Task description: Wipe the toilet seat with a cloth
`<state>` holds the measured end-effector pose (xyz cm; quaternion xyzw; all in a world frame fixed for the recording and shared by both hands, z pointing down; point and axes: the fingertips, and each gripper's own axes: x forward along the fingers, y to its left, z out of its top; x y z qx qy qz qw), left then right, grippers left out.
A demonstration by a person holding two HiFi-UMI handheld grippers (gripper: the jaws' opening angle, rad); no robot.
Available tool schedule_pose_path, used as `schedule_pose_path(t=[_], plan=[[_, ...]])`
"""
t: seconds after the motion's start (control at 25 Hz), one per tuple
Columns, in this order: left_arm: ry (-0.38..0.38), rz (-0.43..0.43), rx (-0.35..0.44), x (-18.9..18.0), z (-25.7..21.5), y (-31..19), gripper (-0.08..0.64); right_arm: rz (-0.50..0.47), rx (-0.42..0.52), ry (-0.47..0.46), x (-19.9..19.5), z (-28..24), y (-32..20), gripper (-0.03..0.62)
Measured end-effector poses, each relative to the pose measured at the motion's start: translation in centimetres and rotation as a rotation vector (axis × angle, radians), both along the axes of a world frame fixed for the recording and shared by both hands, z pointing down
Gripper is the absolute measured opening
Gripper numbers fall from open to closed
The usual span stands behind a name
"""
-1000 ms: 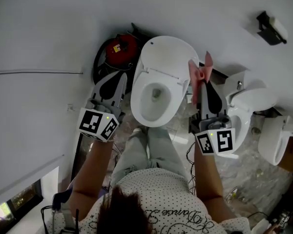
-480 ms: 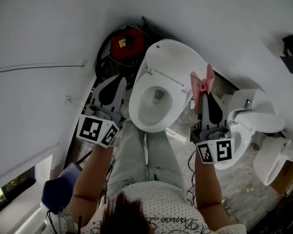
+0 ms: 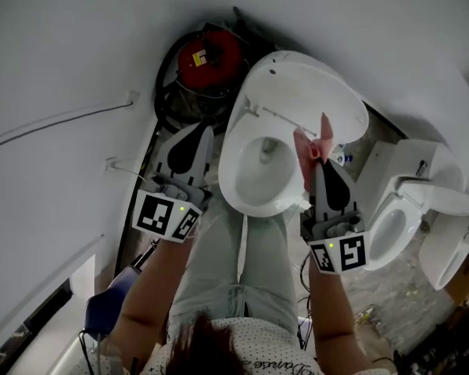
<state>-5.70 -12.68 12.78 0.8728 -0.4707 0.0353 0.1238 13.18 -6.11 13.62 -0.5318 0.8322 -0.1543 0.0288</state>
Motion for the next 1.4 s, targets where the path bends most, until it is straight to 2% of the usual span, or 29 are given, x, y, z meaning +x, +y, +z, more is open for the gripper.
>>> schedule_pose_path(t=[0.24, 0.48, 0.76, 1.08, 1.4], plan=[[0.014, 0.04, -0.05, -1.6, 6.0, -2.2, 0.005, 0.016, -0.062, 0.014, -3.2, 6.6, -2.0, 0.028], [0.032, 0.019, -0.094, -3.4, 12.1, -3.1, 0.005, 0.022, -0.131, 0.023, -5.6, 14.3, -3.8, 0.028], [-0.009, 0.011, -0.114, -4.6, 19.4, -3.8, 0.005, 0.008, -0.205, 0.028, -8.3, 23.2, -5.4, 0.028], [-0.005, 0.02, -0.139, -4.9, 24.7, -3.2, 0.003, 0.001, -0.251, 0.017, -10.4, 30.3, -6.2, 0.028], [0.01, 0.053, -0.164, -4.7, 27.6, -2.4, 0.005, -0.028, -0.306, 0.073, -11.7, 35.2, -7.1, 0.028]])
